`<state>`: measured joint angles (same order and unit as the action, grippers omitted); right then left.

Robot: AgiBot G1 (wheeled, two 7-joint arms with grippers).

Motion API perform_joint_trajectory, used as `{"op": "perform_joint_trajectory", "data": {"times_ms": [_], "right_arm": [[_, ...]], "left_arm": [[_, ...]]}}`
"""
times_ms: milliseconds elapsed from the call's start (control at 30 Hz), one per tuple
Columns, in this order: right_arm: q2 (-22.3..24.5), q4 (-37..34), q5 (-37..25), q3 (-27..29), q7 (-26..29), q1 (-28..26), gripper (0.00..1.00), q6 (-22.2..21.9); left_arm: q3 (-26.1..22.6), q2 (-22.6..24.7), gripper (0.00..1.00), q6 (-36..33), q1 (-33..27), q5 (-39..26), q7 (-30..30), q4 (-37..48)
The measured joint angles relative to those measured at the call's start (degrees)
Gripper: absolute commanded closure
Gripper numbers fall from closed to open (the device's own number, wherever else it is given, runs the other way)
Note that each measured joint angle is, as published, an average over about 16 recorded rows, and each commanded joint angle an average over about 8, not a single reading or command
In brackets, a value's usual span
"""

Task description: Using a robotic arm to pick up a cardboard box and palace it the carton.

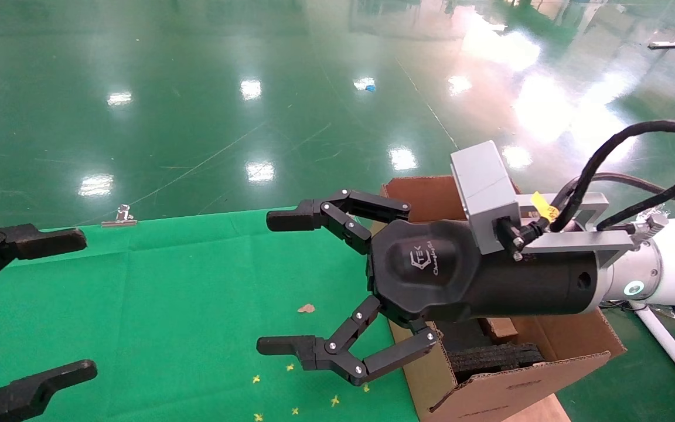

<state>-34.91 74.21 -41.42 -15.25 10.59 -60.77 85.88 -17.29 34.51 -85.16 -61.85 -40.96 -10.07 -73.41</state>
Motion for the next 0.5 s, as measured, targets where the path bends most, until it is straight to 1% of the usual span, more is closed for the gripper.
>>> {"op": "perform_joint_trajectory", "data": {"times_ms": [500], "right_arm": [[-0.07, -0.47, -0.32, -0.56, 0.11, -0.56, 0.0, -0.15]], "left_arm": [[0.0, 0.0, 0.0, -0.01, 0.0, 0.0, 0.0, 0.0]]}}
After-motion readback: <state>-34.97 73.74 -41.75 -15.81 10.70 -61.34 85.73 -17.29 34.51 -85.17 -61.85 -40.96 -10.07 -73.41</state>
